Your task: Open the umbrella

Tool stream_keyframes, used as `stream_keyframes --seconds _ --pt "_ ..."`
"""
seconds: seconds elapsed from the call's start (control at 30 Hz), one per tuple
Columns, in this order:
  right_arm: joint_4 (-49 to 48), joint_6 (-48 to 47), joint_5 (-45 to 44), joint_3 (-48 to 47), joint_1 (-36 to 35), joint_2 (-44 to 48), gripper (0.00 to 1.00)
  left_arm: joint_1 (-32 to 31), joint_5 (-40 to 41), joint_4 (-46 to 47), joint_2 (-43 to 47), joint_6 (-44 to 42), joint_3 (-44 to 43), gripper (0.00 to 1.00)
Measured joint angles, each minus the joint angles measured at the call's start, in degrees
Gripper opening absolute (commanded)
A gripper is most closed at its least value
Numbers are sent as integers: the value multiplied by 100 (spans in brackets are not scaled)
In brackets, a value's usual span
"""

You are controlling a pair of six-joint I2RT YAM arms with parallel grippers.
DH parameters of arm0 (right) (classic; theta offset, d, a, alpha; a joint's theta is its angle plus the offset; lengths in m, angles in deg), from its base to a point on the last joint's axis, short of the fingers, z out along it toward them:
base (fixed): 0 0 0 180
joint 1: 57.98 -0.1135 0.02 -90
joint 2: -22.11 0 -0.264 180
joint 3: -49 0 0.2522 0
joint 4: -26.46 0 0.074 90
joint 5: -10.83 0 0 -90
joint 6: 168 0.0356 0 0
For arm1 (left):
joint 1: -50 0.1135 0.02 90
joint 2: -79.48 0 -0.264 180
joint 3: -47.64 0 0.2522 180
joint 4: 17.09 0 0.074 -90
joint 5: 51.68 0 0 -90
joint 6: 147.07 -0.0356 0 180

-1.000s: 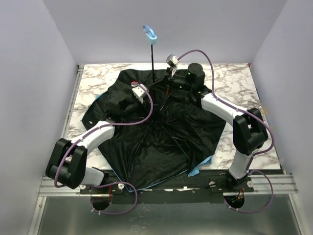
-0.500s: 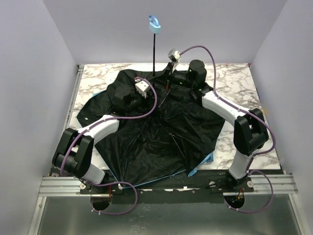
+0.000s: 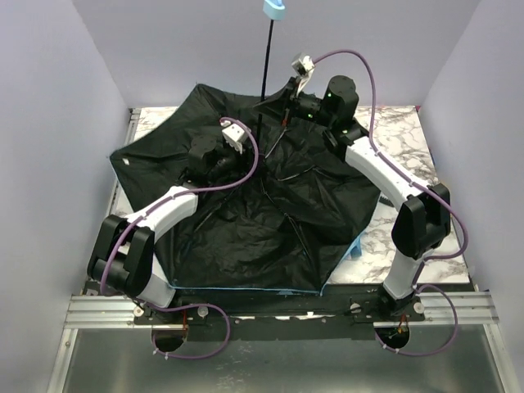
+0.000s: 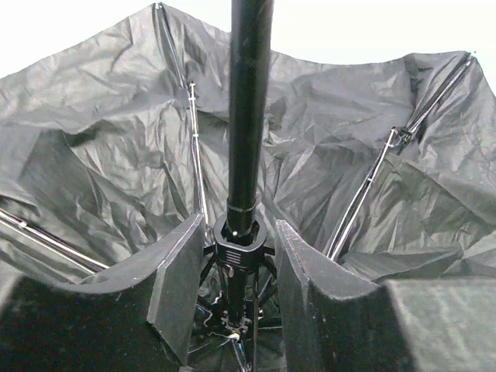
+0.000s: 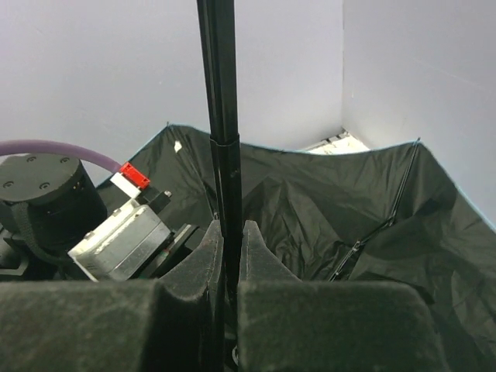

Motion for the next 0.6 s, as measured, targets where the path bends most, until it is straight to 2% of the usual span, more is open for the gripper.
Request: stream_keyframes --seconds 0.17,0.33,0.47,0.6 --pt "92 146 0 -393 90 0 0 94 109 -155 2 122 -280 42" --pt "70 188 -2 -435 101 7 0 105 208 -332 79 -15 -361 36" --pt "85 188 -17 -435 107 7 0 109 225 -776 87 -55 -577 50" --pt "79 188 11 -413 111 15 0 118 234 -1047 94 -107 -645 51"
